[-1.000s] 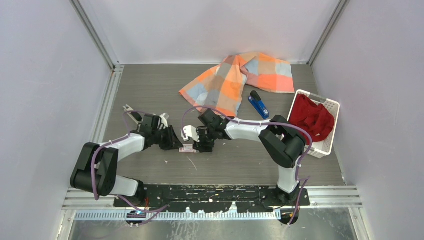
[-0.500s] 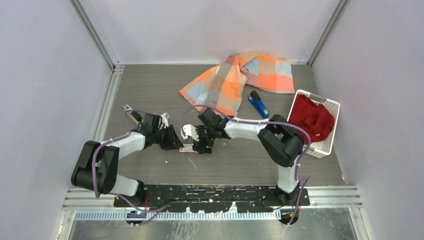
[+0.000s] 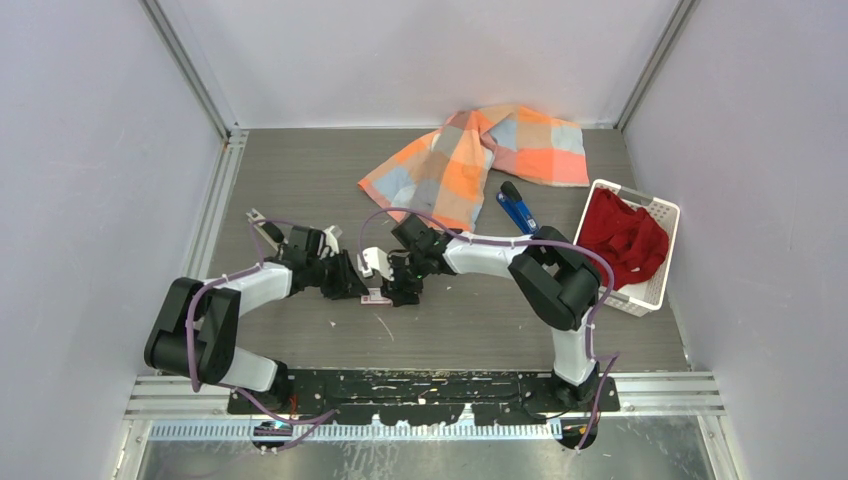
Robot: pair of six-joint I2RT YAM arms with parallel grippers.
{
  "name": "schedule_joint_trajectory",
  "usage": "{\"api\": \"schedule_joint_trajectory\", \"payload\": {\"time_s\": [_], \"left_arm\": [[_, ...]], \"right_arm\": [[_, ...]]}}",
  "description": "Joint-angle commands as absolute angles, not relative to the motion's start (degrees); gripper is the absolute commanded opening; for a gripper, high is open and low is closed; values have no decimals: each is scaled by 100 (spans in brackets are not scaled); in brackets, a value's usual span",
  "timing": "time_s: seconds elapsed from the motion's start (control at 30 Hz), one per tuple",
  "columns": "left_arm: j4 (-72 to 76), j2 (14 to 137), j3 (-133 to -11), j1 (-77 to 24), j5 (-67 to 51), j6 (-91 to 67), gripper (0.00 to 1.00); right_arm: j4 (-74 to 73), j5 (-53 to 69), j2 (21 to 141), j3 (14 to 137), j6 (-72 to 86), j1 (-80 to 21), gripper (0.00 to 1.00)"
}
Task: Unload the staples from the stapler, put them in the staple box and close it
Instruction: Close the staple box at the center of the board.
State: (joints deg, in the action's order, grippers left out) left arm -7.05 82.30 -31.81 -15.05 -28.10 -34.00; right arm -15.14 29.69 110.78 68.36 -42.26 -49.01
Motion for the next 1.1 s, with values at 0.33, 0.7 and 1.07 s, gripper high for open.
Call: {"api": "schedule_joint_trajectory", "payload": {"time_s": [0.33, 0.7, 1.07], "left_arm": [[-1125, 8509, -3145, -1568, -2501, -3182, 24], [-1134, 8551, -3172, -1577, -2514, -3182, 24], [-1133, 8580, -3186, -1577, -2531, -3182, 25]], "right_arm": [[-1776, 2714, 11206, 6997, -4416, -4796, 49], [-2056, 2887, 11256, 7060, -4640, -4760, 53], [-2415, 3376, 10785, 6871, -5149, -4432, 70]]}}
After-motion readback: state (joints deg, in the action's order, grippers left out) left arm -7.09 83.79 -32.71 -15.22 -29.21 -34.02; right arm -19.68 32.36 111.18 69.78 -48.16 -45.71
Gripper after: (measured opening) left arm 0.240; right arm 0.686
